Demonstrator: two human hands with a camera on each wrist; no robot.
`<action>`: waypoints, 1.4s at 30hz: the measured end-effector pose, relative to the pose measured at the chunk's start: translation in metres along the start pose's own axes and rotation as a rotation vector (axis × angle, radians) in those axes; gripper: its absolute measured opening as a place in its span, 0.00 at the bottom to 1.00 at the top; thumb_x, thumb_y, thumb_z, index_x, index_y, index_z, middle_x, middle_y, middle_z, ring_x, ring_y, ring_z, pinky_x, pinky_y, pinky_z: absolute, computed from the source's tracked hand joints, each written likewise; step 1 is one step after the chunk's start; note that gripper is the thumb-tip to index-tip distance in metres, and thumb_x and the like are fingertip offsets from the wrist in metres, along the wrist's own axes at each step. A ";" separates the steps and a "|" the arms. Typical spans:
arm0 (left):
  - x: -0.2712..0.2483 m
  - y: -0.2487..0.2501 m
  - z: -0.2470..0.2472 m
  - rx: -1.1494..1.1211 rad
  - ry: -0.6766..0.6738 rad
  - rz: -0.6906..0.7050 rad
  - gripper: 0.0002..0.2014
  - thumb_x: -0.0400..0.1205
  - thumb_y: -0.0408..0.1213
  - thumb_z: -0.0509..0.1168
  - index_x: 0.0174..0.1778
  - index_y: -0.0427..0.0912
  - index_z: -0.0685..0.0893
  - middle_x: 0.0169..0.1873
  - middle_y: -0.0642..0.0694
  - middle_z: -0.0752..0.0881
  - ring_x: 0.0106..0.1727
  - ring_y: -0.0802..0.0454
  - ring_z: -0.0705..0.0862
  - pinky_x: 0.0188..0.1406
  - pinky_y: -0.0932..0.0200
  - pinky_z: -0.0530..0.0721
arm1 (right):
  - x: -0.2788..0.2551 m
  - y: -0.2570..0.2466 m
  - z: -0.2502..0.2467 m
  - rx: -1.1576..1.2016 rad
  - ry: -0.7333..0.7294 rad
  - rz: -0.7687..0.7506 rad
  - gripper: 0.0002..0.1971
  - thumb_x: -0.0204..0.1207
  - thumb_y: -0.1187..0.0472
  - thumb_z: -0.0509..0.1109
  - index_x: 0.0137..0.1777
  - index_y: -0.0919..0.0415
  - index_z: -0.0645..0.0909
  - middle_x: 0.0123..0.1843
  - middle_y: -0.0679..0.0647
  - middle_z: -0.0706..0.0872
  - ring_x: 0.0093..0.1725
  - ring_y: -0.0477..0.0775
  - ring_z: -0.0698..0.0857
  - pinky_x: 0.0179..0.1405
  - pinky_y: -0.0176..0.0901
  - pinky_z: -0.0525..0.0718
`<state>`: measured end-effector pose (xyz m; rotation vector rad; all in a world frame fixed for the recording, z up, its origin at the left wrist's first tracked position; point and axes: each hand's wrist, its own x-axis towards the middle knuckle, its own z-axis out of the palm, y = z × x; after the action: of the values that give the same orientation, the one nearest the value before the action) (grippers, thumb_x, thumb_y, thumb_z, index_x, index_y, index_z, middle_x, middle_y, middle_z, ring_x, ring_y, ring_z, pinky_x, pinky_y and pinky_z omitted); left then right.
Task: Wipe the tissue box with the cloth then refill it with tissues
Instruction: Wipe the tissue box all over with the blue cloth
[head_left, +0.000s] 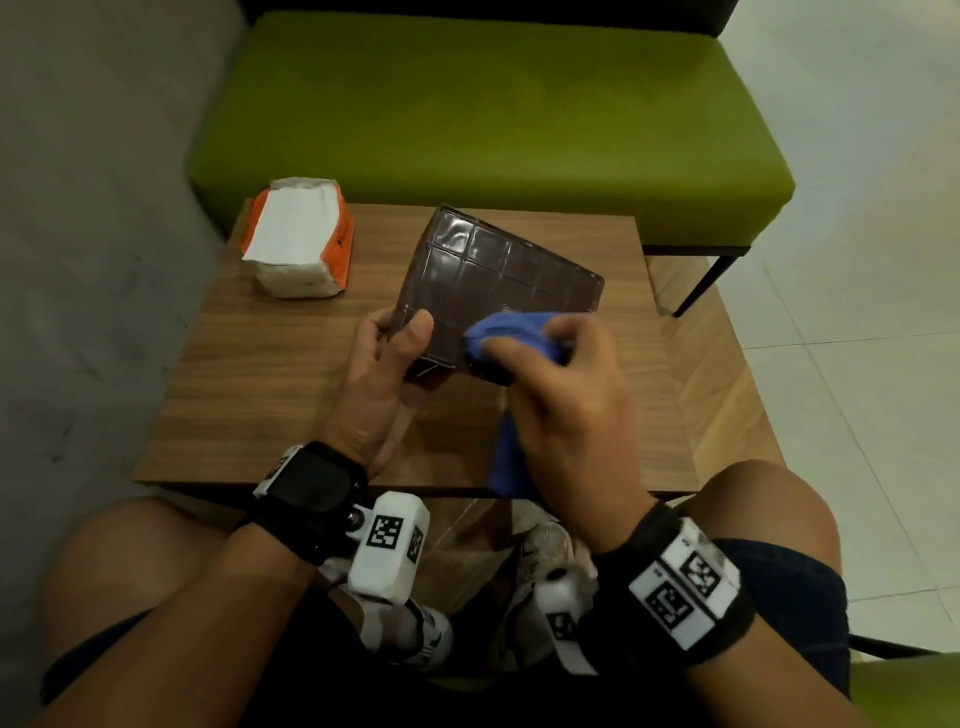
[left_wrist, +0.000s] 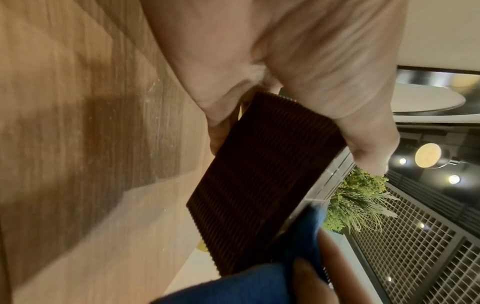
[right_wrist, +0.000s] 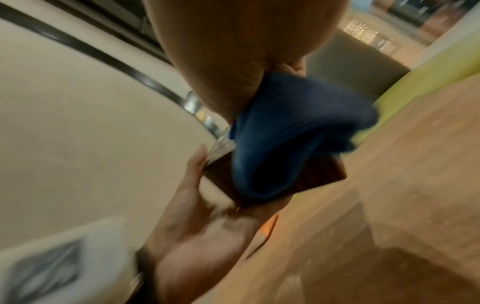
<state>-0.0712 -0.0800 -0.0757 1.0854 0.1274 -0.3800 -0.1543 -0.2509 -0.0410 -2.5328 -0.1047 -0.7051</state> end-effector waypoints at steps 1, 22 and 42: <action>0.000 -0.002 -0.002 0.007 -0.012 -0.013 0.58 0.64 0.60 0.89 0.84 0.37 0.70 0.73 0.33 0.87 0.69 0.36 0.90 0.59 0.43 0.93 | 0.003 0.008 -0.002 0.010 0.069 0.076 0.15 0.84 0.63 0.71 0.68 0.59 0.90 0.62 0.64 0.79 0.58 0.51 0.76 0.50 0.41 0.80; 0.005 0.018 -0.016 0.214 -0.248 -0.091 0.45 0.70 0.39 0.79 0.85 0.36 0.74 0.75 0.33 0.87 0.76 0.36 0.87 0.72 0.46 0.90 | 0.025 0.033 -0.021 0.183 0.214 0.095 0.16 0.83 0.71 0.71 0.66 0.57 0.93 0.63 0.63 0.78 0.63 0.58 0.81 0.61 0.47 0.83; 0.009 0.012 -0.007 0.208 -0.102 0.013 0.34 0.77 0.51 0.79 0.78 0.39 0.84 0.71 0.34 0.90 0.73 0.35 0.89 0.77 0.35 0.84 | -0.004 -0.001 0.001 -0.098 0.027 -0.103 0.18 0.88 0.66 0.69 0.75 0.60 0.87 0.65 0.69 0.81 0.60 0.63 0.80 0.51 0.47 0.81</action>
<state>-0.0577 -0.0713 -0.0718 1.2685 -0.0101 -0.4433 -0.1572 -0.2493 -0.0434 -2.6256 -0.1973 -0.8019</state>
